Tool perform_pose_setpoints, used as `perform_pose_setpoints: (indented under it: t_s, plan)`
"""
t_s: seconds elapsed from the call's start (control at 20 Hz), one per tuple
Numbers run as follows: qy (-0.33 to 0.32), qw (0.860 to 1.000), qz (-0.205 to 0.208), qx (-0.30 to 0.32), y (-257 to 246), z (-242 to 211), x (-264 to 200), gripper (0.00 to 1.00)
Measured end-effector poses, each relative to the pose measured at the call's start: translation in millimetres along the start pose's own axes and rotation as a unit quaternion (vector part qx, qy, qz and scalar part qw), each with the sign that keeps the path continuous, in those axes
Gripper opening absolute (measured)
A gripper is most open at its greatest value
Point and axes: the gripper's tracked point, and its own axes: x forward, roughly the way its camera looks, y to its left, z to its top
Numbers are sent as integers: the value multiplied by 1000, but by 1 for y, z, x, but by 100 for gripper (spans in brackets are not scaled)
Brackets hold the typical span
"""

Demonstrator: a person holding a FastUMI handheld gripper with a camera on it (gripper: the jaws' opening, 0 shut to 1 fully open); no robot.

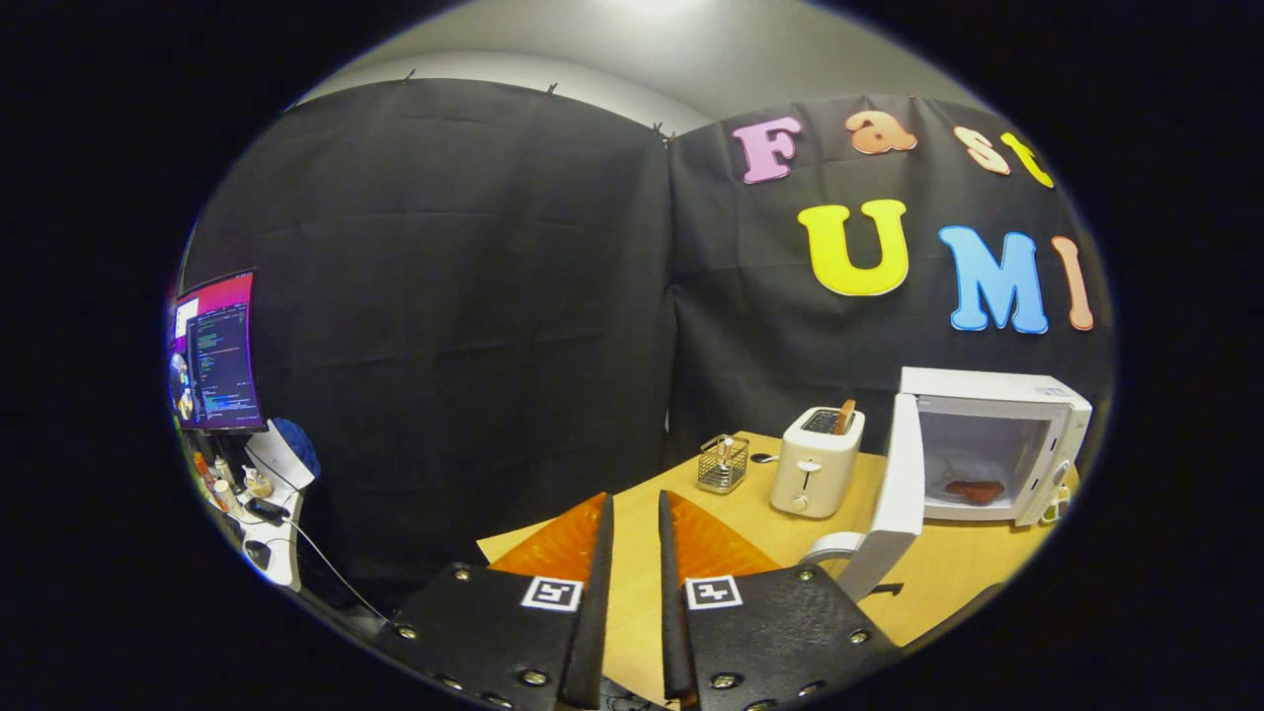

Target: Open the microwave, put the food inside, and close the microwave door.

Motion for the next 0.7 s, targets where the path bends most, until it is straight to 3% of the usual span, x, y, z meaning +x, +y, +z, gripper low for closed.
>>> perform_pose_setpoints:
  t_s: [0.05, 0.1, 0.2, 0.7]
  plan:
    - [20, 1000, 14, 5, 9, -14, 8, 24]
    - [31, 1000, 1, -2, 4, -23, 7, 24]
    - [46, 999, -1, -3, -6, -34, 13, 5]
    - [63, 994, -73, 43, -86, -52, 15, 6]
